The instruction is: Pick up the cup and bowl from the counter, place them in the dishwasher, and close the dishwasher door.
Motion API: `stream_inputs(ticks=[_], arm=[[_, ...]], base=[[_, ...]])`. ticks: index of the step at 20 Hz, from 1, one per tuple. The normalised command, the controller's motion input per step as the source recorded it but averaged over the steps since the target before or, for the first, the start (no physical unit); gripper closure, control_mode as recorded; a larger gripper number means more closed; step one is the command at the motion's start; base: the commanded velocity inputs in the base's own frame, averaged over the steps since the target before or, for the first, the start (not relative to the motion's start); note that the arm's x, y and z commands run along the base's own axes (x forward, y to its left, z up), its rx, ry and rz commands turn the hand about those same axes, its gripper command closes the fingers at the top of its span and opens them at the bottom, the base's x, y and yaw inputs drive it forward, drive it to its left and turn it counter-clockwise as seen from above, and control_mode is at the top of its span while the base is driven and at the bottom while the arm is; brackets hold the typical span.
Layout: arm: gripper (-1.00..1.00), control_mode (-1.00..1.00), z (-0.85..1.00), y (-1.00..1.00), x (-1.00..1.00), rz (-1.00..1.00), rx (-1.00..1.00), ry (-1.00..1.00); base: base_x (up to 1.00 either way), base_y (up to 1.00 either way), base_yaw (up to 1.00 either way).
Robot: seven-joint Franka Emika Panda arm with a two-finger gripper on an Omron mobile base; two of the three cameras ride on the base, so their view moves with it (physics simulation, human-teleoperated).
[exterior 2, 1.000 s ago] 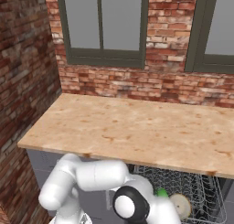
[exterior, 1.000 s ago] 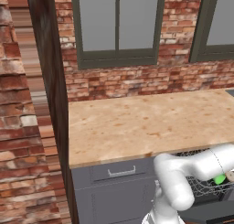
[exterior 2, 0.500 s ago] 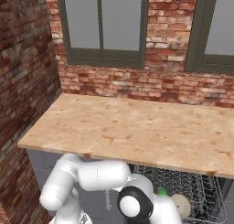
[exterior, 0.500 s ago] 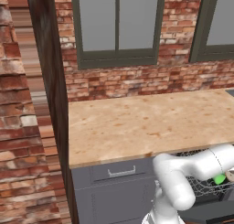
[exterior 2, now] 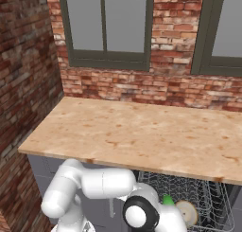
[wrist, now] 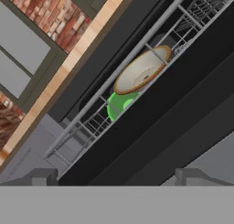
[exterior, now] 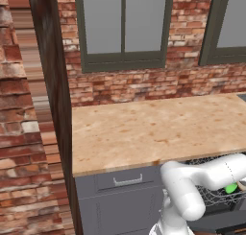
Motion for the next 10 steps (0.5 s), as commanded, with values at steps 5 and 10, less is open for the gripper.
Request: stream_inputs(ticks=[5, 10], arm=[[-1.00, -1.00, -0.07, 0.09, 1.00, 0.00, -0.13, -0.08], [-1.00, -1.00, -0.06, 0.15, 1.00, 0.00, -0.10, -0.04]], base=[[0.00, 0.00, 0.00], [0.00, 0.00, 0.00]])
